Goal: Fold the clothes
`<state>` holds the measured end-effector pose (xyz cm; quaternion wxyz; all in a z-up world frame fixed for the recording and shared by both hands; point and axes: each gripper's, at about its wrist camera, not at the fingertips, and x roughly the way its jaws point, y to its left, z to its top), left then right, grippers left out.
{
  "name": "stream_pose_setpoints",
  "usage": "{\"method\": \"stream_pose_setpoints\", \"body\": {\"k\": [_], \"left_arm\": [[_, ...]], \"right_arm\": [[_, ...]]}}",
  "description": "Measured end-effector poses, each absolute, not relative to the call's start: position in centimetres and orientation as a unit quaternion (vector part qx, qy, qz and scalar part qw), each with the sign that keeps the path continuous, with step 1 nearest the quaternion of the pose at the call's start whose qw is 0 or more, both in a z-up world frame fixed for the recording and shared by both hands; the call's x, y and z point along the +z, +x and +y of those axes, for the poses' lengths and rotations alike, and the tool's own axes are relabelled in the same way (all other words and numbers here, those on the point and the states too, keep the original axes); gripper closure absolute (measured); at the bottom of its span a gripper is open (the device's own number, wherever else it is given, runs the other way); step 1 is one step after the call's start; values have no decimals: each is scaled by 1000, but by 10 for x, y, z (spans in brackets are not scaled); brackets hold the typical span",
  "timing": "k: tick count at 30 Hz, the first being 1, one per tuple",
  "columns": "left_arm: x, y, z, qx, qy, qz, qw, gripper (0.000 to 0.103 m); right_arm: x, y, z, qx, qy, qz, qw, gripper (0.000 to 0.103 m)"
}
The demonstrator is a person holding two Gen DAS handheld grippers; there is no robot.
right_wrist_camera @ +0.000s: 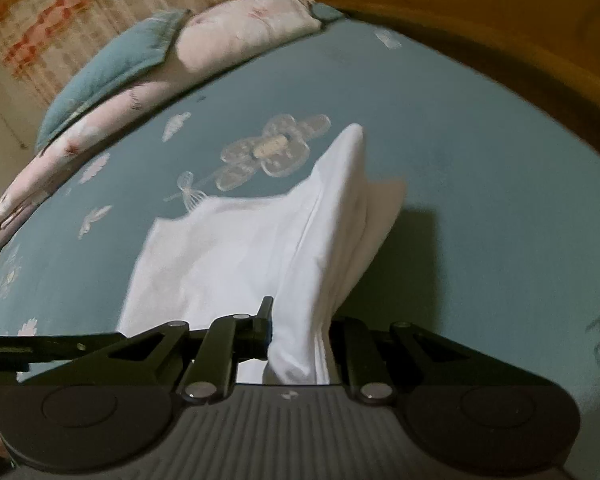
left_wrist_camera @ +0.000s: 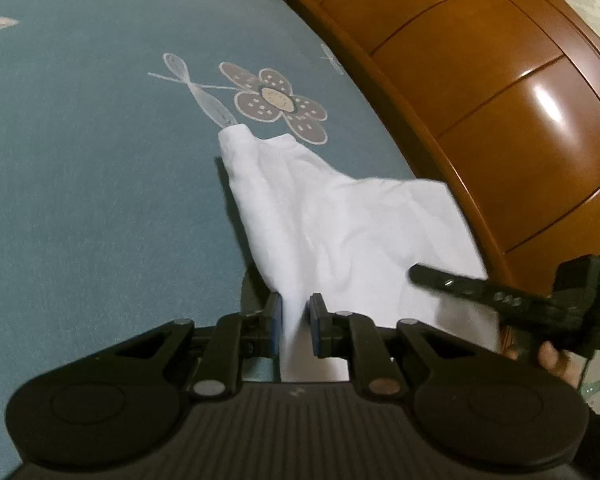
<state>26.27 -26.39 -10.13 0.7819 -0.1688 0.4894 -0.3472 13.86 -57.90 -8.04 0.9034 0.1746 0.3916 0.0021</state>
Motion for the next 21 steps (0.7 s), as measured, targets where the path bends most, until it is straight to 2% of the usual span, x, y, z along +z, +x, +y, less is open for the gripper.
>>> {"method": "stream_pose_setpoints", "body": {"k": [4,5,9,12,16,17,18,19,21], "left_arm": [[-106,261,-267,-346,-165,492,782,90],[-107,261,-266,-346,-165,493,782,90],[-104,261,-259,-345,-168,494,780,91],[-97,258,-253,-345,-158,485,788,90],[-80,248,-255,-349,-121,460,807,88],[-74,243,-257,-353,-110,451,812,87],[-69,238,-260,-358,-101,442,816,85],[-64,233,-264,-366,-91,433,819,83],[-58,223,-277,-392,-70,420,816,75]], "right_arm": [[-73,146,-576,14,136,390,911,84],[-71,148,-576,15,127,390,912,81],[-73,140,-593,-37,141,400,905,56],[-74,134,-606,-75,152,407,898,52],[-51,106,-619,-89,181,361,911,54],[-48,102,-615,-78,179,356,914,62],[-45,98,-611,-67,176,352,917,78],[-43,94,-607,-56,174,347,920,81],[-45,93,-599,-40,166,353,920,82]]}}
